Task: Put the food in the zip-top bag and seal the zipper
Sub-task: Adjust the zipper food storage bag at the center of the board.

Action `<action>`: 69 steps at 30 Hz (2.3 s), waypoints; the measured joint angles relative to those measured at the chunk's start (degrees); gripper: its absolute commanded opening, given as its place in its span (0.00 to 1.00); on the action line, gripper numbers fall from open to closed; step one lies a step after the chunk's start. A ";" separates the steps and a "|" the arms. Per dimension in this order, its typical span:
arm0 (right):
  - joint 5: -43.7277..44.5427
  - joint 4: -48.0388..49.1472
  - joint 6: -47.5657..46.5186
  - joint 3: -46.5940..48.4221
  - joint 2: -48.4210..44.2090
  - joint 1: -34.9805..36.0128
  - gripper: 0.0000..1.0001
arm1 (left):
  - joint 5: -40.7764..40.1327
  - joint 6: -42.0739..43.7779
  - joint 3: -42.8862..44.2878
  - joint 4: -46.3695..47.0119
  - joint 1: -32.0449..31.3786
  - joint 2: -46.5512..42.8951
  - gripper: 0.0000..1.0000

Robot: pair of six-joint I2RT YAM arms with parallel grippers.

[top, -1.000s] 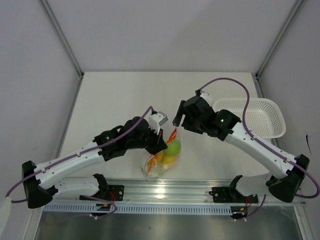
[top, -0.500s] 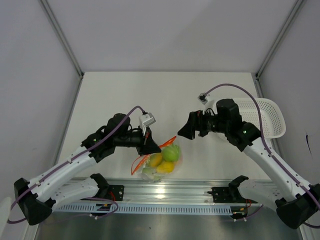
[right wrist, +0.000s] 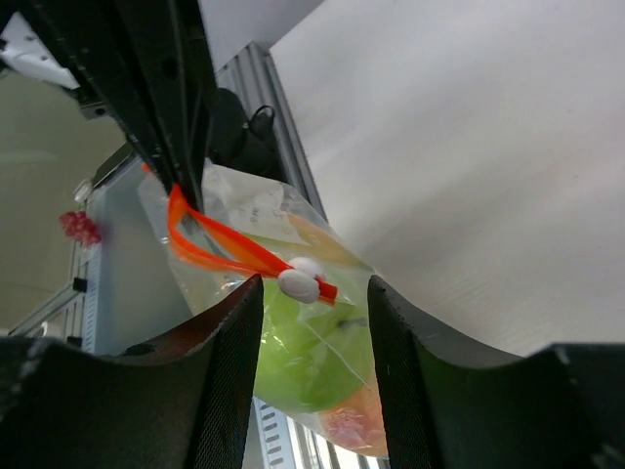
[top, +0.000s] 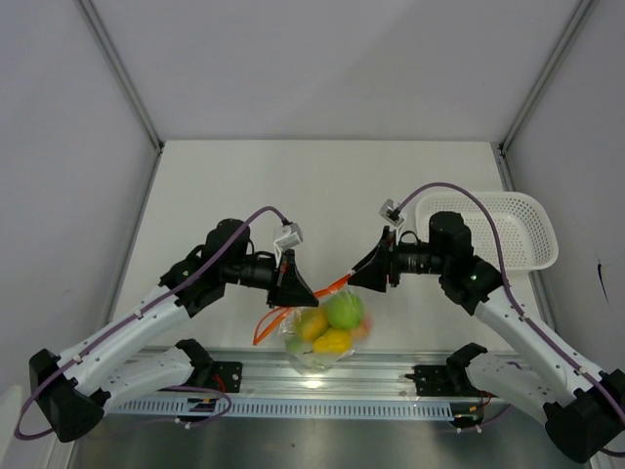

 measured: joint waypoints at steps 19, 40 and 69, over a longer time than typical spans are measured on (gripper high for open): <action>-11.06 4.50 -0.46 -0.74 -0.11 0.98 0.51 | 3.15 0.00 -0.76 0.07 1.29 0.04 0.01; -8.39 5.66 -0.42 -2.51 3.21 2.67 0.00 | 4.52 -0.39 -0.76 0.07 1.60 -1.27 0.01; 19.54 -15.80 -9.55 15.61 4.50 19.67 0.00 | -8.28 1.73 -0.74 -3.45 1.88 -9.66 0.99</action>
